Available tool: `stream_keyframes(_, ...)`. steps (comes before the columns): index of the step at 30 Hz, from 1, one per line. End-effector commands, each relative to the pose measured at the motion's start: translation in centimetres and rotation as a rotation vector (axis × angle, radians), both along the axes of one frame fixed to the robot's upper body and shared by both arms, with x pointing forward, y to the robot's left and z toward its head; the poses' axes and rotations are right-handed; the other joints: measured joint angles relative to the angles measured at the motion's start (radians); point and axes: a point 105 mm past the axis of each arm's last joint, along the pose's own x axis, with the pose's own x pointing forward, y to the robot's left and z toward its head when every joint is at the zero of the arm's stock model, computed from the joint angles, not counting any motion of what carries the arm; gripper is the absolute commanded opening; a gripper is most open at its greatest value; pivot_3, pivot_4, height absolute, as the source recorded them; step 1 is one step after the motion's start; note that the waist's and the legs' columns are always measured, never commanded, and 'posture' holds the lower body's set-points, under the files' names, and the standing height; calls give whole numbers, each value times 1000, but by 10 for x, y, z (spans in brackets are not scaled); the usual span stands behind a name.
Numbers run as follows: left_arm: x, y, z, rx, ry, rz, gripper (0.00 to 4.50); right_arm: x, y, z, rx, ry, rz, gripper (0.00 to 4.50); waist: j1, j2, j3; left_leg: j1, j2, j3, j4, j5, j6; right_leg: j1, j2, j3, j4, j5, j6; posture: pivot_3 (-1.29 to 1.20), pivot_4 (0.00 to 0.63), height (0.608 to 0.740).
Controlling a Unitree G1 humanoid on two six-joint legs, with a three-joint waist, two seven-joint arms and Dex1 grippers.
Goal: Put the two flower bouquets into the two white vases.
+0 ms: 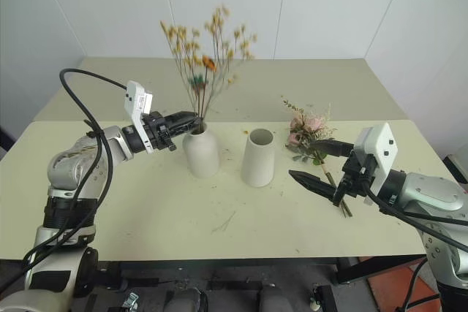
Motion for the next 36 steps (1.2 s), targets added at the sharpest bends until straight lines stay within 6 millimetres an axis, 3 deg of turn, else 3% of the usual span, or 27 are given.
stream_keyframes(1, -11, 7, 15, 9, -51, -3, 2581, -2, 0, 13, 0, -67, 5, 4500, 0, 0, 0, 0, 0, 0, 0, 0, 0, 0, 0, 0, 0, 0, 0, 0, 150, 740)
stream_keyframes(7, -37, 28, 9, 81, -3, -8, 4478, -1, -1, 12, -9, -58, 0, 4500, -3, 0, 0, 0, 0, 0, 0, 0, 0, 0, 0, 0, 0, 0, 0, 0, 150, 740)
stream_keyframes(13, -84, 47, 6, 203, 16, -118, 4478, 7, -15, 0, -42, 17, -79, 4500, -3, 0, 0, 0, 1, 0, -1, 0, 0, -1, 0, 0, 0, 0, 0, 0, 150, 740)
stream_keyframes(18, -109, 51, 22, 220, -47, -224, 4478, 22, -30, -20, -210, 69, -196, 4500, 4, 0, 0, 1, 1, 1, 0, 0, 0, 0, 0, -1, 0, 0, 0, 0, 150, 740)
stream_keyframes(23, -115, 46, 30, 252, -75, -272, 4478, 42, -48, -43, -366, 207, -383, 4500, 0, 0, 0, 0, 1, 2, -1, 0, 0, -1, 0, 0, 0, 0, -1, 0, 150, 740)
stream_keyframes(28, -119, 40, 33, 246, -92, -301, 4478, 63, -58, -57, -414, 366, -558, 4500, -7, 0, 0, 0, 1, 2, -1, 0, 0, -2, 0, 0, 0, 0, -1, 0, 150, 740)
stream_keyframes(36, -119, 37, 33, 249, -97, -306, 4478, 90, -65, -67, -435, 595, -675, 4500, -7, 0, 0, -1, 1, 2, -1, 0, 0, -2, 0, 0, -1, 0, -1, 0, 150, 740)
